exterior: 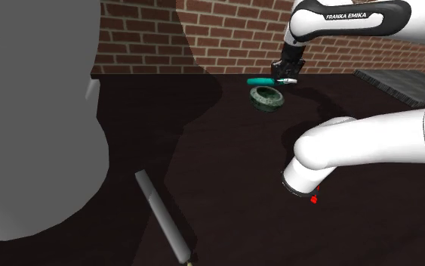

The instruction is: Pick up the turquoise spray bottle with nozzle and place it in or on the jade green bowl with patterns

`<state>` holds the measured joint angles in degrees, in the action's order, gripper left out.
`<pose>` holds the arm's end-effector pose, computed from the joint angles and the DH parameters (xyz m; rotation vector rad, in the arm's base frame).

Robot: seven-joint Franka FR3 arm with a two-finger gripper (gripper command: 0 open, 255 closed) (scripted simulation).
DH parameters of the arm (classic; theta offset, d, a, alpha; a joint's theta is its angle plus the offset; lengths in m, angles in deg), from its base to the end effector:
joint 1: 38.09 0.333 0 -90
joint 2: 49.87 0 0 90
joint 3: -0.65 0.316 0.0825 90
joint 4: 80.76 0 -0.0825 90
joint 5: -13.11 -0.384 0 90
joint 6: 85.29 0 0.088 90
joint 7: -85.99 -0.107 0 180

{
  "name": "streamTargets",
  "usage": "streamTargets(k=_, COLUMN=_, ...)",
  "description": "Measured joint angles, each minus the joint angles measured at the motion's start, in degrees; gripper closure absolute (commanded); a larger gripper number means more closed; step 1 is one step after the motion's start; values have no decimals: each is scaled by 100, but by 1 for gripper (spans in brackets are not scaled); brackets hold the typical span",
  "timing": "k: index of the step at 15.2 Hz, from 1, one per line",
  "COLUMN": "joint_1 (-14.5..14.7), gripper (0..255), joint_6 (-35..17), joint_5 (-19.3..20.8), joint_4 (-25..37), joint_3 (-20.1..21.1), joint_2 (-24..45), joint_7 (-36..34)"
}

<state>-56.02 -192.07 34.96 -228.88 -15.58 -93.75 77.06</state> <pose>0.2568 -0.2164 0.4905 2.8459 -0.8383 0.0032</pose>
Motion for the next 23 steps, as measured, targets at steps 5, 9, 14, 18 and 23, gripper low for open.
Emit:
streamTargets(k=5, joint_1=-85, gripper=255, joint_6=-443, joint_5=214, joint_4=380, joint_3=-543, joint_2=675, joint_7=446)
streamTargets(k=9, joint_1=-106, gripper=255, joint_6=-761, joint_5=292, joint_4=199, joint_3=-650, joint_2=801, joint_7=434)
streamTargets(k=14, joint_1=-127, gripper=255, joint_6=-1200, joint_5=389, joint_4=-89, joint_3=-752, joint_2=959, joint_7=356)
streamTargets(k=18, joint_1=-141, gripper=255, joint_6=-1555, joint_5=467, joint_4=-284, joint_3=-839, joint_2=1122, joint_7=301)
streamTargets(k=23, joint_1=-156, gripper=255, joint_6=-1684, joint_5=505, joint_4=-381, joint_3=-867, joint_2=1154, joint_7=275)
